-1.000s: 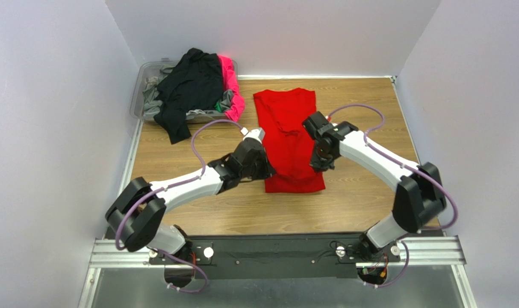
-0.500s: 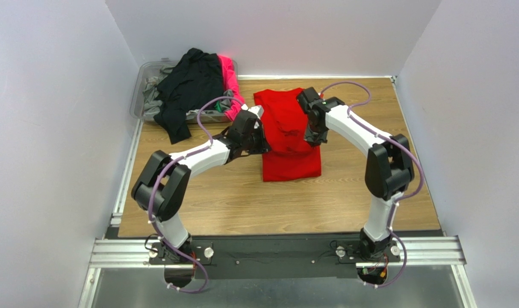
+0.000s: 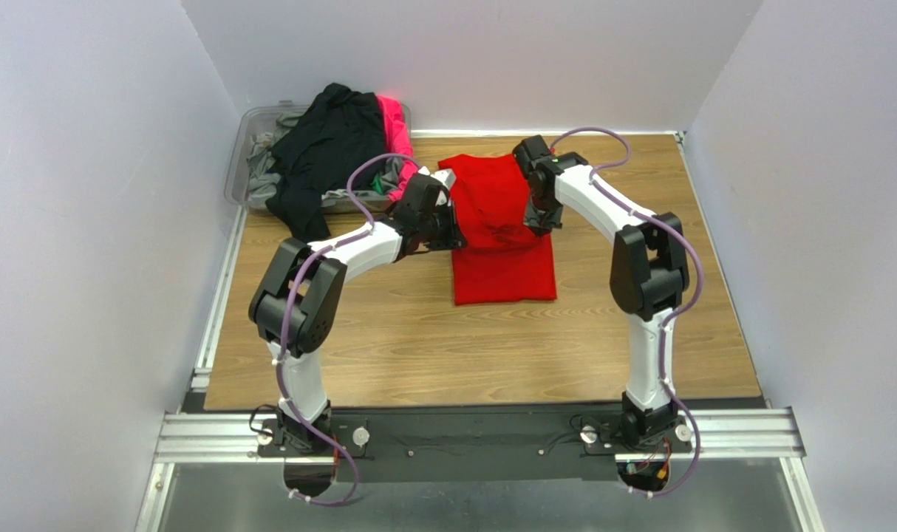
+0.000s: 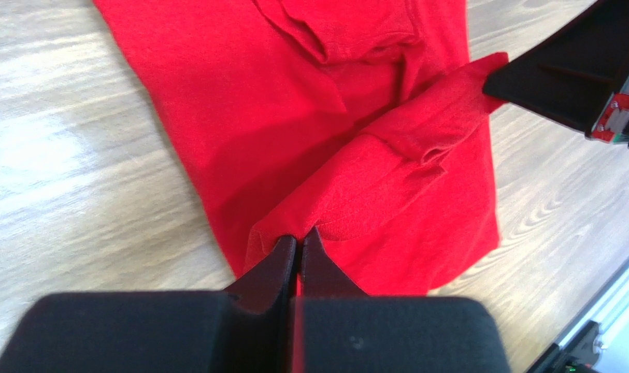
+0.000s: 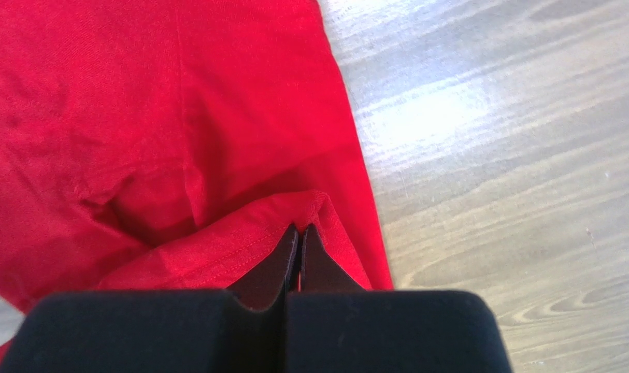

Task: Fold and stack the t-shirts
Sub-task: Fold the tshirt

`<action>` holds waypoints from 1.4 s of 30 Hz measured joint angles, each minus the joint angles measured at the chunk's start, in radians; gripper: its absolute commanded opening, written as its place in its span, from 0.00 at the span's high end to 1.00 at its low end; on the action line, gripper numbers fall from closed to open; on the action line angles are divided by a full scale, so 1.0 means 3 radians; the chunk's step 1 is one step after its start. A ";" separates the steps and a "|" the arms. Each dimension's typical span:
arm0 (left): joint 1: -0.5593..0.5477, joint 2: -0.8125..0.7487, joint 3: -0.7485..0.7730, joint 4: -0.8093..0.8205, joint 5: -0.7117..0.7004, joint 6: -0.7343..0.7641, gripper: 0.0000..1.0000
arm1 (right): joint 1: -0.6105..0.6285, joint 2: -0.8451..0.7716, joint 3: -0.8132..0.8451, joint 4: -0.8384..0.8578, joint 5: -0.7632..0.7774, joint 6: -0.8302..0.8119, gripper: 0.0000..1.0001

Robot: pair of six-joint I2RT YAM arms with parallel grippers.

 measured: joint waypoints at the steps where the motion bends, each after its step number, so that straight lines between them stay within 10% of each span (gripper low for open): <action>1: 0.0008 0.0010 0.0010 -0.0010 0.0000 0.0000 0.71 | -0.0008 0.0031 0.0022 -0.0001 -0.0003 -0.0011 0.94; 5: 0.0065 0.0029 0.0027 -0.0056 -0.0034 -0.0013 0.42 | -0.0027 0.0167 0.0154 -0.0004 -0.0043 -0.0085 0.34; 8: 0.0097 0.0029 0.0027 -0.0056 -0.0084 -0.0019 0.35 | -0.0043 0.0238 0.0305 -0.0004 -0.0088 -0.0113 0.23; 23: 0.0060 -0.0379 -0.0624 0.0113 -0.0108 -0.0067 0.36 | -0.0065 -0.0553 -0.0342 0.0089 -0.0163 -0.0195 0.23; 42: -0.0332 -0.0741 -0.1434 0.0403 -0.0074 -0.0439 0.38 | -0.0065 -0.1275 -0.1934 0.0497 -0.0594 -0.0072 0.45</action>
